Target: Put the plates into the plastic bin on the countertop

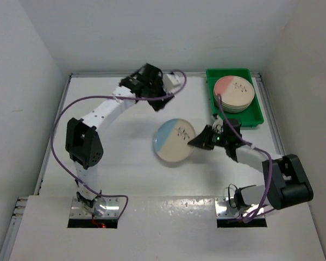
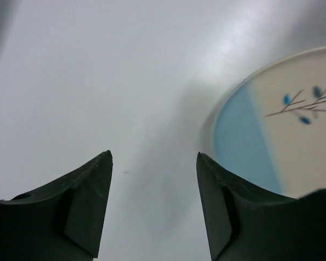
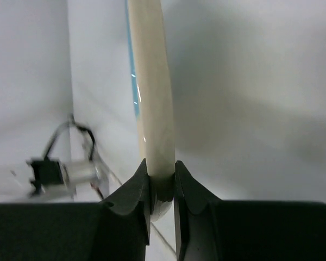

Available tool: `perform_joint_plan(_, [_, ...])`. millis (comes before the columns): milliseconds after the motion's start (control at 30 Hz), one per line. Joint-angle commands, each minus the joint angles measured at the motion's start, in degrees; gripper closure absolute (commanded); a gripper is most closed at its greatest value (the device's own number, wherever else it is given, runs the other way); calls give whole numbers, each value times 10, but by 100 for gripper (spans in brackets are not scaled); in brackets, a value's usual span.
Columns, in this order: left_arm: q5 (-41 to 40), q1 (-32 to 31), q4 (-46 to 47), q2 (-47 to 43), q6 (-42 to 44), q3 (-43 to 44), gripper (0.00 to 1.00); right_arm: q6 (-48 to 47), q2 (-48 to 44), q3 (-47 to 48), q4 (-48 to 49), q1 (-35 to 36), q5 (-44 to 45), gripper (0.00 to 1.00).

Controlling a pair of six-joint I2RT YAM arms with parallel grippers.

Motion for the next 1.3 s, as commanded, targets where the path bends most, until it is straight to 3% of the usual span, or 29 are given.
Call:
perform_joint_plan(0, [-27,87,-12,-35,-28,72,34,-4,-28,175,-26,-60,13,100])
perform_joint_plan(100, [-33,133,-12,-50,-37,78,33,34,22,298,-40,-103,22,100])
perform_joint_plan(133, [-39,140,-12,-57,-42,58,33,94,59,315,-29,-127,30,100])
perform_joint_plan(200, [-39,154,-12,-64,-37,34,33,143,88,357,67,-180,42,100])
perform_joint_plan(233, [-39,154,-12,-64,-37,13,33,218,131,362,121,-190,75,100])
perform_joint_plan(400, [-15,186,-12,-70,-43,-8,33,319,234,394,225,-252,155,100])
perform_joint_plan(600, [8,233,-12,-52,-48,-2,33,304,287,432,195,-295,199,100])
perform_joint_plan(833, [38,257,-12,-18,-53,3,33,284,302,397,181,-317,204,100])
perform_joint_plan(1133, [57,267,-12,-18,-48,3,33,321,285,343,284,-332,195,100])
perform_joint_plan(1267, [63,267,-12,-18,-48,-2,33,299,262,341,279,-332,206,100])
